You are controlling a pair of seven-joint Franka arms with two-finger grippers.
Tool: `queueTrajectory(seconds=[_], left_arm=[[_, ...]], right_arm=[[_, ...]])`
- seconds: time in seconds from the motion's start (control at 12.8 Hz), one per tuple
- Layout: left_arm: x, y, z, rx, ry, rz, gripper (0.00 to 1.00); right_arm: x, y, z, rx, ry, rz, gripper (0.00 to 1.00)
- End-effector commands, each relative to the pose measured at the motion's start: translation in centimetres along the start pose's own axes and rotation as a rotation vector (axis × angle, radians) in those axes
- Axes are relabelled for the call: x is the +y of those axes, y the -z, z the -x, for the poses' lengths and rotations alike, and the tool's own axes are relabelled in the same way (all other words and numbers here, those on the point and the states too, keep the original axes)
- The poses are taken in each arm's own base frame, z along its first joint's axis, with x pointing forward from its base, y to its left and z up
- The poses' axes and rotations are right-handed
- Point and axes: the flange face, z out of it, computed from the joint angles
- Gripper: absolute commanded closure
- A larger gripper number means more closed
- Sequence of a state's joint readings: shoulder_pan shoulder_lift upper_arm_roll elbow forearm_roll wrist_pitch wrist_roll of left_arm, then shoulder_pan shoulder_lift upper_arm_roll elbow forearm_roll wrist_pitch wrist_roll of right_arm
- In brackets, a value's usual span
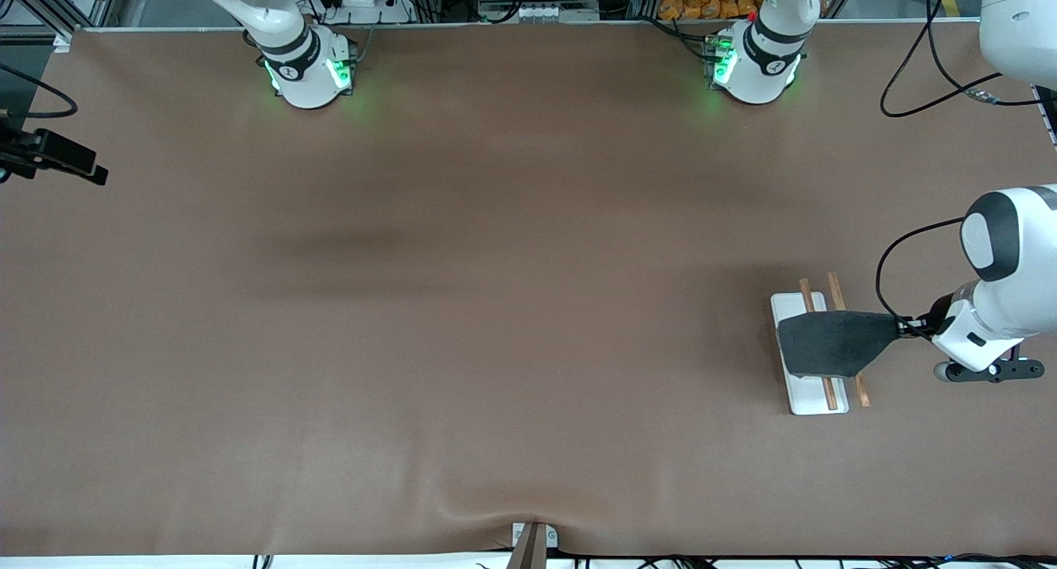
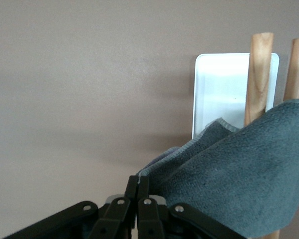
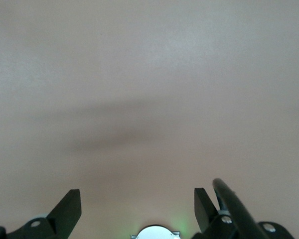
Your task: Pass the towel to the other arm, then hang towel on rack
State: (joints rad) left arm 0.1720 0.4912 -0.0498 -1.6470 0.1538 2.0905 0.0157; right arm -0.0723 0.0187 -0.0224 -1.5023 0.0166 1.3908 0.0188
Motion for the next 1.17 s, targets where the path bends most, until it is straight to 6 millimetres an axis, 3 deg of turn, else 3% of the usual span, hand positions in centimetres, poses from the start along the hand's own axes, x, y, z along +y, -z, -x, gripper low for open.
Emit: queueTrajectory(seconds=[0.0,0.08,0.16,0.23,0.55,0.86,1.09], left_arm=[[-0.1,-0.4,-0.2,0.009,-0.002,0.021,1.0],[-0.1,-0.5,-0.3,0.013,-0.001,0.021,0.86],[-0.1,-0.7,-0.3,0.01,-0.001,0.021,0.34],[-0.2,-0.7,-0.3,0.01,0.0,0.021,0.0],[-0.4,0.8,-0.4,0.034,0.002,0.019,0.0],[-0.3,7.0,0.1,0.109,0.001,0.009,0.0],[1.7,12.8,1.3,0.145,0.018,0.095,0.0]], right_arm=[[1.1,0.2,0.8,0.006,0.037,0.003,0.0],[1.1,0.4,0.8,0.012,0.039,0.005,0.0],[0.9,0.5,0.8,0.015,0.039,0.007,0.0],[0.7,0.5,0.7,0.017,0.035,0.009,0.0],[1.0,0.8,0.3,0.053,0.007,0.034,0.0],[1.1,0.8,-0.1,0.079,-0.042,0.032,0.0],[1.1,1.1,-0.1,0.083,-0.059,0.014,0.0]])
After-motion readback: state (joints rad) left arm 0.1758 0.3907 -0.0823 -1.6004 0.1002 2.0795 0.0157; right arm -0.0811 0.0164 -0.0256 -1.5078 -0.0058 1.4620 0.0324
